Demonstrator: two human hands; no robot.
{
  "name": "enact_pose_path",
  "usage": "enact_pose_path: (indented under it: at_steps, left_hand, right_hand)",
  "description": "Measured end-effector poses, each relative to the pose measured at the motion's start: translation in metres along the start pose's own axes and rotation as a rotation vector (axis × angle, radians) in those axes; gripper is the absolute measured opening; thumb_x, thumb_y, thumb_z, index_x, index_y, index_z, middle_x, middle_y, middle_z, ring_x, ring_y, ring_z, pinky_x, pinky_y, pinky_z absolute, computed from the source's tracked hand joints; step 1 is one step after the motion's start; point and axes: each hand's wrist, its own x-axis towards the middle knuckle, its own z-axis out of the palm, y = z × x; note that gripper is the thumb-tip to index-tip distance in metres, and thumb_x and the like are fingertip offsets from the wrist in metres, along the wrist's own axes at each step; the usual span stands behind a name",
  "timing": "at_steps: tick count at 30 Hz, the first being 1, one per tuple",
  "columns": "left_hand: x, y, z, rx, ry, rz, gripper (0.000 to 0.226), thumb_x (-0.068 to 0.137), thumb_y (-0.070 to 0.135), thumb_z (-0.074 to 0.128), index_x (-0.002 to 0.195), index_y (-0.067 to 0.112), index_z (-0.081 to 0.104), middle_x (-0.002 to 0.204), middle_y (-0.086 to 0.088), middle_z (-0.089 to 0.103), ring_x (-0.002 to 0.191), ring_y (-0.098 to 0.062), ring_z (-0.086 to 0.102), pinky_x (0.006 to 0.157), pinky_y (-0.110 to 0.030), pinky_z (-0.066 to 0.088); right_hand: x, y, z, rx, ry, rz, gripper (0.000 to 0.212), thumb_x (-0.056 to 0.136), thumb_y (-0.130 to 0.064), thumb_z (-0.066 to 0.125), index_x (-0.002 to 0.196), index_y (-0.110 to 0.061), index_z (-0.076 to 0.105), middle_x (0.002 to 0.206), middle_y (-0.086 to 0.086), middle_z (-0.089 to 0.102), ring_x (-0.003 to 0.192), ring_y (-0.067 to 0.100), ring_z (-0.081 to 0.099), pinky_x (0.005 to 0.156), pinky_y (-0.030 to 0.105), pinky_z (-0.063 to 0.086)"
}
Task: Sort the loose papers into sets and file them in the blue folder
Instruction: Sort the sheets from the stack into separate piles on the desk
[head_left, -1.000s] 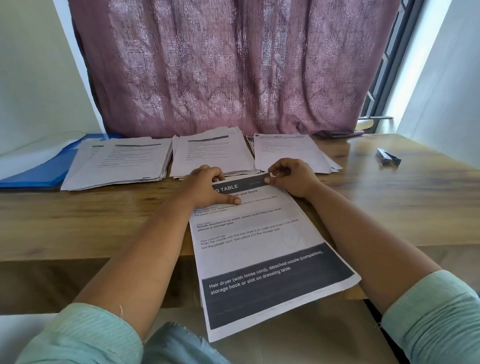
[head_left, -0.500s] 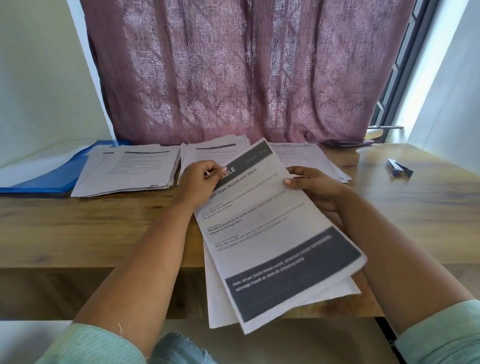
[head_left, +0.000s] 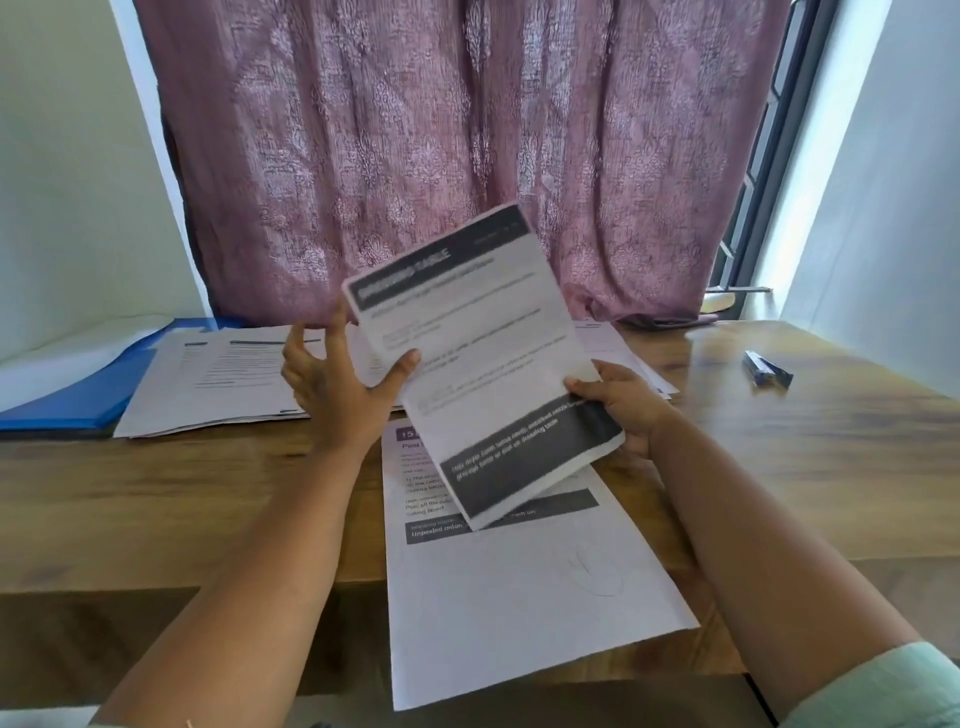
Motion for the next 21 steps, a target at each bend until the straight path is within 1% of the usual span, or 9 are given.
enact_pose_path:
  at_steps: [2,4,6,8,11,13,16,18,21]
  left_hand:
    - [-0.003,0.007,-0.003,-0.33,-0.236,-0.126,0.112,0.063,0.066,0.075,0.152,0.041,0.012,0.157,-0.011,0.017,0.142,-0.029,0.025,0.11,-0.052,0.031]
    - [-0.007,0.016,-0.004,-0.66,-0.567,-0.262,0.117,0.061,0.051,0.084,0.149,0.051,0.006,0.15,-0.013,0.039,0.132,-0.025,0.046,0.108,-0.052,0.038]
    - [-0.014,0.02,-0.003,-0.684,-0.792,-0.238,0.116,0.068,0.028,0.084,0.147,0.055,0.003,0.133,-0.01,0.059,0.119,-0.019,0.06,0.102,-0.047,0.046]
    - [-0.022,0.022,0.003,-0.618,-0.897,-0.181,0.111,0.077,0.009,0.079,0.148,0.055,0.006,0.126,-0.002,0.063,0.11,-0.016,0.065,0.087,-0.038,0.056]
    - [-0.026,0.021,0.01,-0.578,-0.851,-0.152,0.082,0.083,-0.006,0.07,0.141,0.044,0.041,0.127,0.001,0.061,0.102,-0.019,0.068,0.078,-0.034,0.059]
    - [-0.024,0.019,0.012,-0.535,-0.74,-0.141,0.053,0.086,-0.006,0.067,0.122,0.033,0.062,0.125,-0.005,0.062,0.091,-0.021,0.071,0.078,-0.031,0.06]
    - [-0.025,0.018,0.014,-0.515,-0.643,-0.133,0.042,0.088,-0.006,0.064,0.113,0.028,0.065,0.12,-0.004,0.063,0.084,-0.016,0.072,0.073,-0.022,0.058]
    - [-0.025,0.018,0.015,-0.521,-0.597,-0.11,0.042,0.089,-0.004,0.063,0.113,0.03,0.065,0.119,-0.001,0.063,0.084,-0.014,0.072,0.072,-0.021,0.058]
    - [-0.022,0.017,0.018,-0.529,-0.521,-0.073,0.046,0.091,-0.002,0.062,0.119,0.034,0.061,0.127,0.0,0.06,0.094,-0.012,0.069,0.077,-0.025,0.059]
  right_hand:
    - [0.004,0.002,0.001,0.062,0.089,0.007,0.009,0.094,-0.02,0.062,0.101,-0.017,0.066,0.103,0.004,0.072,0.087,0.018,0.069,0.066,0.026,0.056]
    - [0.008,0.006,0.002,0.102,0.16,0.02,0.01,0.094,-0.022,0.062,0.103,-0.02,0.065,0.107,0.004,0.071,0.097,0.024,0.066,0.08,0.036,0.057]
    - [0.012,0.008,0.003,0.107,0.23,-0.001,0.011,0.094,-0.022,0.061,0.105,-0.02,0.064,0.112,0.003,0.07,0.1,0.025,0.065,0.088,0.04,0.055]
    - [0.016,0.01,0.003,0.101,0.274,-0.029,0.018,0.095,-0.022,0.061,0.113,-0.019,0.062,0.117,0.004,0.068,0.102,0.025,0.064,0.09,0.041,0.054]
    - [0.018,0.013,0.005,0.015,0.263,-0.04,0.038,0.091,-0.024,0.066,0.127,-0.02,0.054,0.123,0.003,0.065,0.104,0.023,0.063,0.093,0.041,0.054]
    - [0.019,0.016,0.007,-0.088,0.238,-0.056,0.062,0.085,-0.023,0.074,0.137,-0.026,0.041,0.122,0.001,0.061,0.103,0.02,0.062,0.092,0.042,0.054]
    - [0.018,0.016,0.009,-0.298,0.213,-0.123,0.088,0.083,-0.017,0.076,0.147,-0.029,0.018,0.118,-0.002,0.054,0.107,0.017,0.054,0.094,0.034,0.049]
    - [0.02,0.017,0.01,-0.44,0.219,-0.179,0.088,0.084,-0.014,0.073,0.148,-0.029,0.015,0.124,0.0,0.054,0.116,0.019,0.051,0.099,0.034,0.044]
    - [0.025,0.019,0.013,-0.533,0.246,-0.233,0.065,0.085,-0.015,0.072,0.138,-0.03,0.038,0.118,-0.003,0.051,0.112,0.018,0.052,0.095,0.029,0.046]
